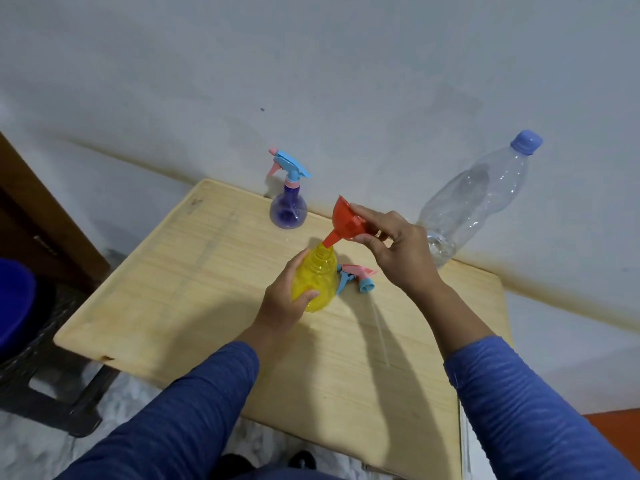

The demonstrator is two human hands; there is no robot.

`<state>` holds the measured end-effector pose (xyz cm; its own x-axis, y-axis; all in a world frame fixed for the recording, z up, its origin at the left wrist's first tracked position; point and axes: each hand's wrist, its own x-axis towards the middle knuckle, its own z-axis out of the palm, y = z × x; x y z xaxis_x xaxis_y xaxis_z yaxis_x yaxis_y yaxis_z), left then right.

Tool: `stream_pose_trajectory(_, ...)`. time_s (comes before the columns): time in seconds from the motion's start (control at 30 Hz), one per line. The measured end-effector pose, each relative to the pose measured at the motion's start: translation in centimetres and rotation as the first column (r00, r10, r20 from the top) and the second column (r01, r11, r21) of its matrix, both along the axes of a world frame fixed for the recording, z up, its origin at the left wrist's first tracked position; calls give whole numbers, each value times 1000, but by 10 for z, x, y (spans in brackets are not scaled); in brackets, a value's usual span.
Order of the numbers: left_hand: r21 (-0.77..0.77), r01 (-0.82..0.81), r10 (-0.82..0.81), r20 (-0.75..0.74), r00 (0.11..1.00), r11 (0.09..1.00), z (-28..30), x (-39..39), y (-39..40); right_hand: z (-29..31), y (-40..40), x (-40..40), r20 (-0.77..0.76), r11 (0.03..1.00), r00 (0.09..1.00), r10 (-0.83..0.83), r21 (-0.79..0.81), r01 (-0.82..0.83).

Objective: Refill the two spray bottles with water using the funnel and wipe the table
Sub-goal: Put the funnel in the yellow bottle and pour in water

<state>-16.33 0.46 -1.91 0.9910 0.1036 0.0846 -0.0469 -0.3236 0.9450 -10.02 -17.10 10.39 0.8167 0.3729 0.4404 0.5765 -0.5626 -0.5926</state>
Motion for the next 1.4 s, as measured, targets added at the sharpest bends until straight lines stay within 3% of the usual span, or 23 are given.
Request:
stream_pose_trajectory(0.13,-2,1,-1,-2,1000,1000,-3,1,1,2,0,-1,32,993,995,91,-78,-88)
stream_pose_trajectory(0.33,-9,-1,1,-3,1000,1000,-7,2,0,-2,9,-3,16,970,971,238,-46,-237)
stream_pose_trajectory(0.6,1,-15,15,-19,1000,1000,-5,2,0,-10,13,-8,62,977,976,211,-44,-209)
stream_pose_trajectory(0.9,-2,-12,12,-22,1000,1000,-6,2,0,-6,10,-8,-24,985,986,166,-38,-167)
stream_pose_trajectory(1.4,-6,-8,8,-18,1000,1000,-3,1,-1,-6,12,-9,-38,985,987,155,-74,-158)
